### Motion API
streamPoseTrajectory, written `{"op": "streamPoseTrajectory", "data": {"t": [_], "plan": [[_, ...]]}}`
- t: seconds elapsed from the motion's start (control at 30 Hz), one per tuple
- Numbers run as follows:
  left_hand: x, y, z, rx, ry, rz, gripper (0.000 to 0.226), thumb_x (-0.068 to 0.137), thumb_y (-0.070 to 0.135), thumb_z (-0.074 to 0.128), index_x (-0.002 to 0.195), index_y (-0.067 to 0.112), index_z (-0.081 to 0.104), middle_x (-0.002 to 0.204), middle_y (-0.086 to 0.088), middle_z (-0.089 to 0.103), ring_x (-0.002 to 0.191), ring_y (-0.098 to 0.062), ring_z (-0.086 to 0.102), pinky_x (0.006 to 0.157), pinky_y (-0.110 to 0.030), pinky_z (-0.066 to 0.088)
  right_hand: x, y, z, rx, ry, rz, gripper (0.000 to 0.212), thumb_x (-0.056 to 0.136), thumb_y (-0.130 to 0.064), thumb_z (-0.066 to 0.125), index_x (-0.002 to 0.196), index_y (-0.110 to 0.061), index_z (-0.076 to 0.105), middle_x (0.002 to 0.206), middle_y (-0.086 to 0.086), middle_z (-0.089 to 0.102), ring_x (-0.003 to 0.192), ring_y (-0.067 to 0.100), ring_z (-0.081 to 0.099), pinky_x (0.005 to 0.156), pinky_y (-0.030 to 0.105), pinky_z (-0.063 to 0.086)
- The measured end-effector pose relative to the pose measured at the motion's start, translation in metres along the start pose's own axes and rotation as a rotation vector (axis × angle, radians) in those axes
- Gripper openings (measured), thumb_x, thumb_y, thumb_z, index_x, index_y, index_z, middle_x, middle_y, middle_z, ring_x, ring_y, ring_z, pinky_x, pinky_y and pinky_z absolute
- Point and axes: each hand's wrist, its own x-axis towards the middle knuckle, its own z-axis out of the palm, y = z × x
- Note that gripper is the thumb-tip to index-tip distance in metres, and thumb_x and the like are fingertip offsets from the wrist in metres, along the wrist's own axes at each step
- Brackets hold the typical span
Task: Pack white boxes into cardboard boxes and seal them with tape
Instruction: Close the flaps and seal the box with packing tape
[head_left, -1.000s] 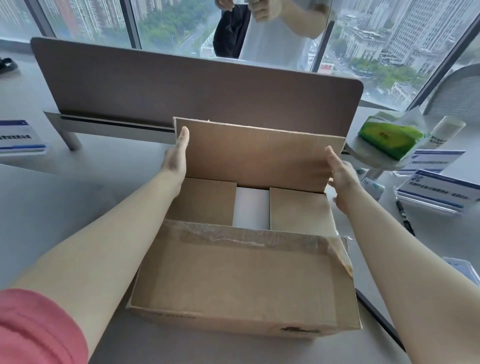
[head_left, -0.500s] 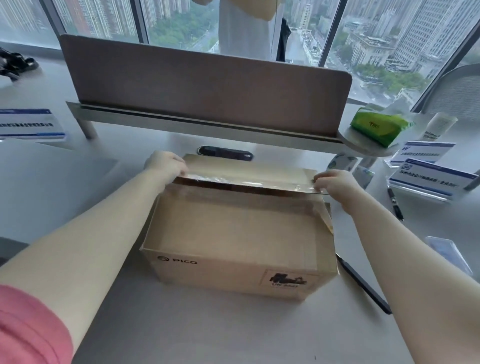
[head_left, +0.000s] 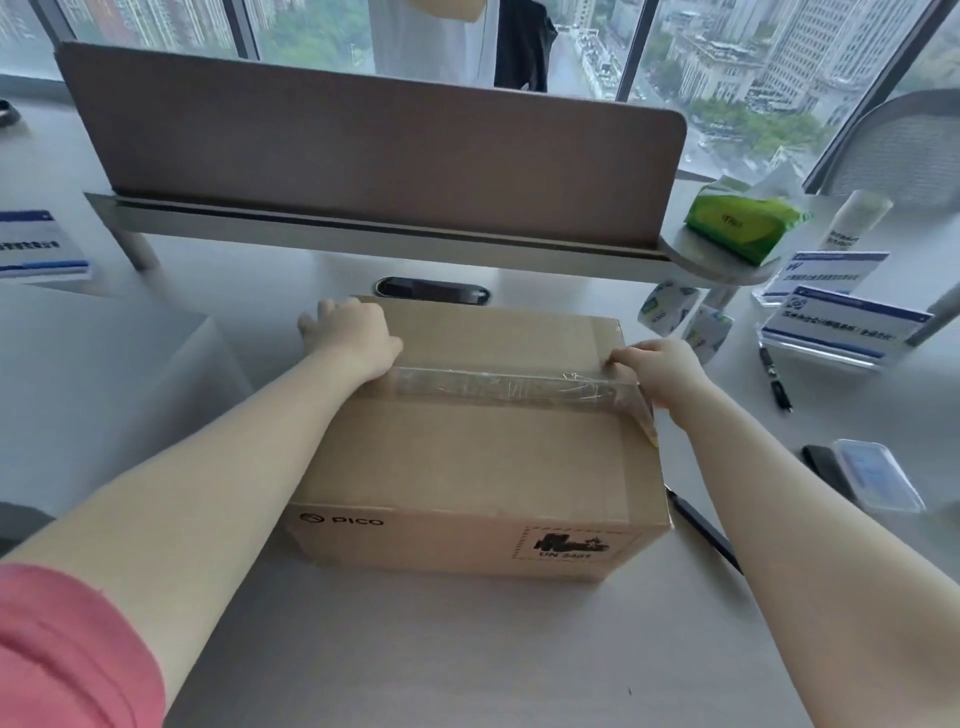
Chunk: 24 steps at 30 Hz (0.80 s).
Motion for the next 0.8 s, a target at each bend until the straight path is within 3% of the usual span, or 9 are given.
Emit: {"op": "streamPoseTrajectory", "data": {"t": [0.1, 0.27, 0.37, 0.43, 0.5, 0.6, 0.67, 0.73, 0.8], "plan": [[0.008, 0.02, -0.005, -0.142, -0.032, 0.118, 0.028, 0.09, 0.028, 0.049, 0.108, 0.014, 0.065, 0.123, -0.008, 0.057, 0.117, -0.032, 0.046, 0.092, -0.034, 0.04, 0.004, -0.002, -0.005, 0.075, 0.003, 0.036, 0.026, 0.09, -0.016, 0.054, 0.106, 0.001, 0.066, 0.078, 0.006, 0.054, 0.068, 0.017, 0.046, 0.062, 0.025, 0.036], [0.027, 0.066, -0.023, -0.437, -0.143, 0.289, 0.011, 0.093, 0.024, 0.049, 0.093, 0.015, 0.055, 0.095, -0.003, 0.056, 0.089, -0.022, 0.048, 0.074, -0.026, 0.033, 0.011, 0.001, -0.03, 0.202, 0.1, 0.086, 0.032, 0.091, -0.018, 0.055, 0.114, 0.002, 0.062, 0.098, 0.01, 0.057, 0.091, 0.021, 0.051, 0.081, 0.034, 0.042], [0.043, 0.096, -0.022, -0.565, -0.184, 0.336, 0.013, 0.092, 0.023, 0.05, 0.093, 0.012, 0.057, 0.096, -0.002, 0.056, 0.089, -0.019, 0.047, 0.076, -0.027, 0.035, 0.018, 0.009, -0.05, 0.234, 0.138, 0.109, 0.031, 0.092, -0.013, 0.053, 0.111, 0.01, 0.06, 0.108, 0.028, 0.062, 0.086, 0.023, 0.05, 0.067, 0.028, 0.041], [0.051, 0.117, -0.017, -0.628, -0.228, 0.347, 0.014, 0.091, 0.023, 0.052, 0.093, 0.011, 0.058, 0.088, -0.002, 0.057, 0.084, -0.019, 0.049, 0.073, -0.026, 0.037, 0.023, 0.016, -0.061, 0.25, 0.162, 0.131, 0.031, 0.092, -0.012, 0.052, 0.112, 0.012, 0.059, 0.115, 0.03, 0.061, 0.087, 0.029, 0.054, 0.069, 0.032, 0.045], [0.061, 0.138, -0.012, -0.661, -0.259, 0.35, 0.013, 0.091, 0.024, 0.053, 0.09, 0.012, 0.057, 0.081, -0.001, 0.055, 0.075, -0.02, 0.049, 0.064, -0.026, 0.037, 0.034, 0.022, -0.072, 0.262, 0.177, 0.157, 0.03, 0.092, -0.01, 0.051, 0.111, 0.012, 0.059, 0.103, 0.026, 0.061, 0.087, 0.03, 0.054, 0.072, 0.037, 0.048], [0.075, 0.17, -0.005, -0.699, -0.295, 0.337, 0.014, 0.091, 0.026, 0.054, 0.089, 0.013, 0.057, 0.073, 0.003, 0.05, 0.08, -0.021, 0.046, 0.057, -0.025, 0.034, 0.06, 0.033, -0.085, 0.312, 0.168, 0.169, 0.022, 0.091, -0.004, 0.05, 0.105, 0.007, 0.062, 0.083, 0.014, 0.057, 0.08, 0.023, 0.048, 0.059, 0.025, 0.04], [0.084, 0.193, 0.0, -0.701, -0.305, 0.321, 0.013, 0.092, 0.026, 0.054, 0.09, 0.013, 0.056, 0.072, 0.003, 0.048, 0.083, -0.02, 0.045, 0.064, -0.026, 0.034, 0.082, 0.039, -0.088, 0.363, 0.15, 0.185, 0.012, 0.09, -0.002, 0.05, 0.09, 0.0, 0.062, 0.068, 0.007, 0.052, 0.065, 0.02, 0.046, 0.057, 0.021, 0.036], [0.095, 0.215, 0.007, -0.706, -0.315, 0.304, 0.012, 0.092, 0.024, 0.054, 0.09, 0.012, 0.057, 0.073, 0.002, 0.049, 0.085, -0.02, 0.046, 0.068, -0.026, 0.034, 0.109, 0.046, -0.089, 0.388, 0.118, 0.203, 0.023, 0.09, -0.002, 0.05, 0.069, -0.005, 0.056, 0.062, 0.006, 0.047, 0.057, 0.016, 0.041, 0.059, 0.021, 0.034], [0.107, 0.238, 0.016, -0.7, -0.318, 0.285, 0.01, 0.092, 0.022, 0.054, 0.089, 0.014, 0.057, 0.083, -0.002, 0.054, 0.087, -0.02, 0.047, 0.073, -0.026, 0.034, 0.138, 0.053, -0.089, 0.426, 0.068, 0.221, 0.029, 0.089, -0.001, 0.049, 0.062, -0.01, 0.051, 0.062, 0.007, 0.045, 0.055, 0.016, 0.039, 0.061, 0.024, 0.035]]}}
